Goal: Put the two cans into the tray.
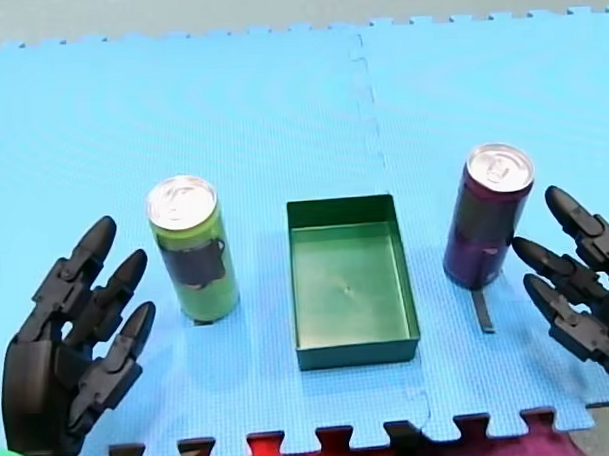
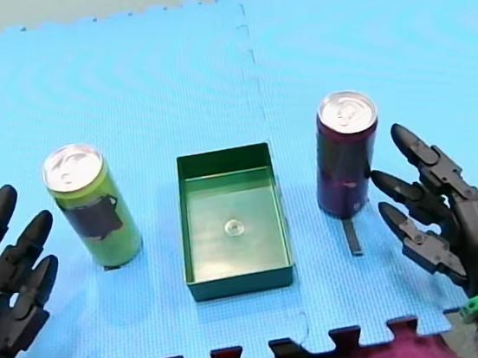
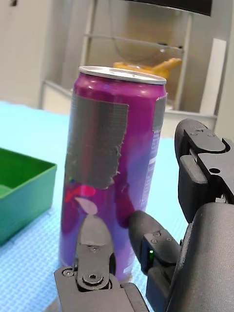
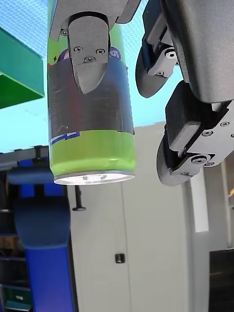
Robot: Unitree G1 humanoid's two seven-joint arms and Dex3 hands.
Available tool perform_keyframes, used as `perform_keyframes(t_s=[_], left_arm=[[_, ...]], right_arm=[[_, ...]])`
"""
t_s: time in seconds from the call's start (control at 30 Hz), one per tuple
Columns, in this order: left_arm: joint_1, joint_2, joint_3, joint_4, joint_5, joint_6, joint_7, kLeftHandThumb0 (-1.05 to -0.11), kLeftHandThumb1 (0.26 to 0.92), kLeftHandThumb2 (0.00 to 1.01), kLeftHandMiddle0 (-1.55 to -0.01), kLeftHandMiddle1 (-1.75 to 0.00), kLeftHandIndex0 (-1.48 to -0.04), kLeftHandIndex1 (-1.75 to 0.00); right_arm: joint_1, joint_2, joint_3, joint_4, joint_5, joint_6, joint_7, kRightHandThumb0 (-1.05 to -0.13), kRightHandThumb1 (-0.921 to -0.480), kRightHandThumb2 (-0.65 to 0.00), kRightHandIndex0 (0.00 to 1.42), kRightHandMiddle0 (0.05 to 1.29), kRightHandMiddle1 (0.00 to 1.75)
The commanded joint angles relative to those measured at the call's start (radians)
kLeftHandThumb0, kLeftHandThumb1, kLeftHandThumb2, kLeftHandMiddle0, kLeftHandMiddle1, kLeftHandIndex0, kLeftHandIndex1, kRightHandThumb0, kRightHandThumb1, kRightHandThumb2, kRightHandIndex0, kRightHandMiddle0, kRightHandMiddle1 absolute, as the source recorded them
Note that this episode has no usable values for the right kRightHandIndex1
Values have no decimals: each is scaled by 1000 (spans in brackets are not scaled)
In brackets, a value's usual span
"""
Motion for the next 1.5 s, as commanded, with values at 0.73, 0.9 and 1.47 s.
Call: perform_keyframes(t_s=[0.73,0.9,1.47], left_arm=[[39,3,-13,-93,21,65,47,-1048,921,410,-489,0,-385,0],[54,2,-17,-123,24,90,58,-1048,921,413,-489,0,-385,0],[64,2,-20,-146,20,116,63,-1048,921,411,-483,0,-382,0]], right_arm=[[44,5,2,-156,53,211,40,-1048,-639,0,208,188,0],[42,5,4,-149,43,212,29,-1048,-642,-1,174,184,0],[16,-23,6,-73,19,161,41,-1048,-667,-9,158,172,0]])
